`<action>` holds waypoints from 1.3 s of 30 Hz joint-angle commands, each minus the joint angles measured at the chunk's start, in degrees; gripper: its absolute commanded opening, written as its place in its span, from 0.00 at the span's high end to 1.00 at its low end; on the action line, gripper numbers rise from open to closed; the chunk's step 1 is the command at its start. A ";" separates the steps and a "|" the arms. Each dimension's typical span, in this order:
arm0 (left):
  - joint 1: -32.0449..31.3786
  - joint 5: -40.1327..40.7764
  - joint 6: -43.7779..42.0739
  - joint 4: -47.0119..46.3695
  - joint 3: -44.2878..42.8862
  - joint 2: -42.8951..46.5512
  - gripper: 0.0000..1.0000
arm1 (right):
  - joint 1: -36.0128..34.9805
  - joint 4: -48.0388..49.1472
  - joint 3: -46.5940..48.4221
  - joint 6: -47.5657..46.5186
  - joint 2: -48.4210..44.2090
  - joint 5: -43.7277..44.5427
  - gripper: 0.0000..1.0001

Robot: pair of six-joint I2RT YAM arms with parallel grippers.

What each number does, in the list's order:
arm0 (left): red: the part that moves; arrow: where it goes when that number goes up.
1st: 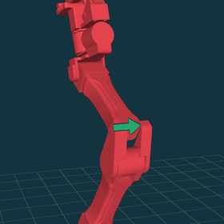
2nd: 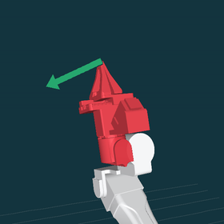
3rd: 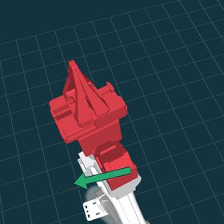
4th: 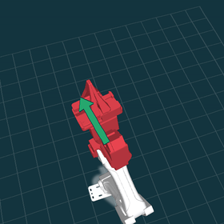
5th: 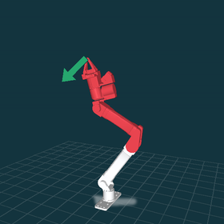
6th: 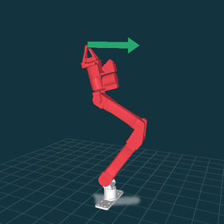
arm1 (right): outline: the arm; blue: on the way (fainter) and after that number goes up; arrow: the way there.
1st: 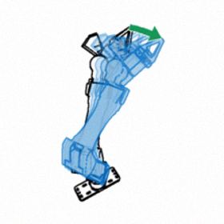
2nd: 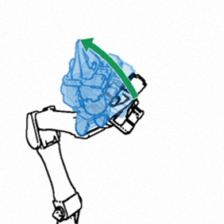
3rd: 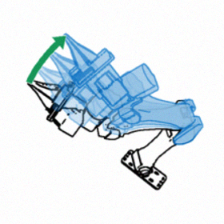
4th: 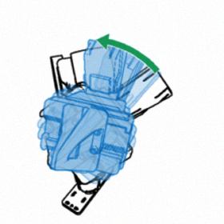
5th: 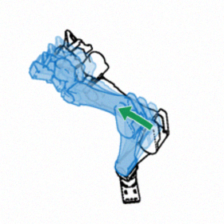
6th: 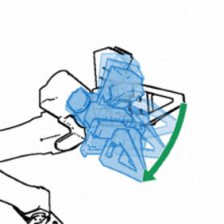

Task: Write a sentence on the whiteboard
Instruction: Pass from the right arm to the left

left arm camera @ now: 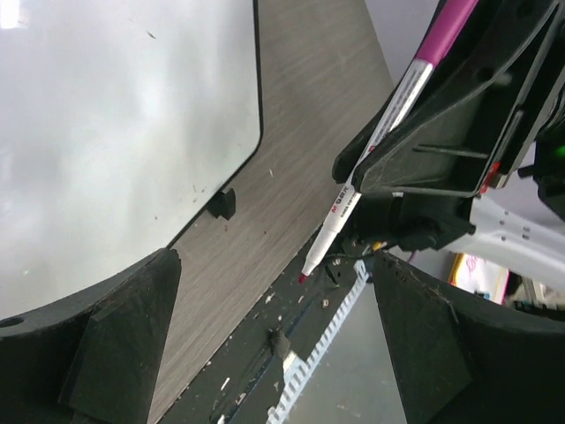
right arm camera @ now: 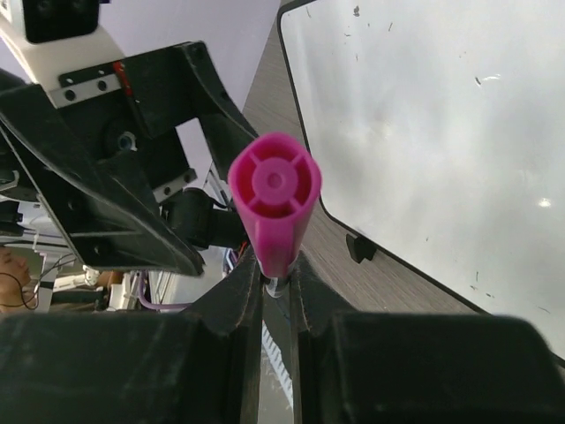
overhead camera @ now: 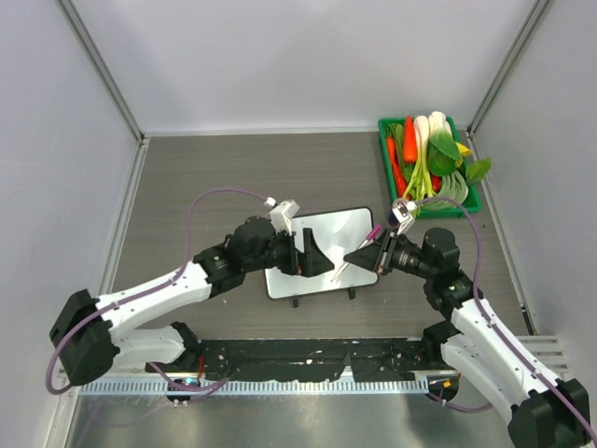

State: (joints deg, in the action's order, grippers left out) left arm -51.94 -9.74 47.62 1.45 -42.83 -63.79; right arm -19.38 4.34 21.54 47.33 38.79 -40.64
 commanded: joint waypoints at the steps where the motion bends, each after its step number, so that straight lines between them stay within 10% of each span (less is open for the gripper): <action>1: 0.97 -13.11 -3.67 -9.44 -4.19 -5.46 0.08 | 0.22 12.08 -0.27 3.20 2.87 -3.13 0.98; 10: 1.23 -18.91 -4.46 -14.11 -5.51 -11.18 0.32 | 0.13 19.03 -0.80 6.98 7.35 -3.56 0.98; 23: 1.32 -17.77 -6.13 -11.30 -5.51 -12.06 1.00 | 0.22 19.04 -0.53 7.60 8.06 -2.07 0.99; 33: 1.76 -19.79 -9.03 -7.08 -8.06 -11.45 1.00 | 0.22 18.60 1.22 6.63 9.73 -6.11 0.54; 39: 1.85 -20.14 -9.91 -6.63 -7.62 -10.22 1.00 | 0.13 20.17 0.70 7.68 8.50 -6.73 0.61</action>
State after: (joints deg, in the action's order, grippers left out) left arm -50.48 -28.60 39.31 -5.06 -48.86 -76.20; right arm -19.38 20.78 20.95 55.13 48.58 -45.78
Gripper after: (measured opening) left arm 0.055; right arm 0.422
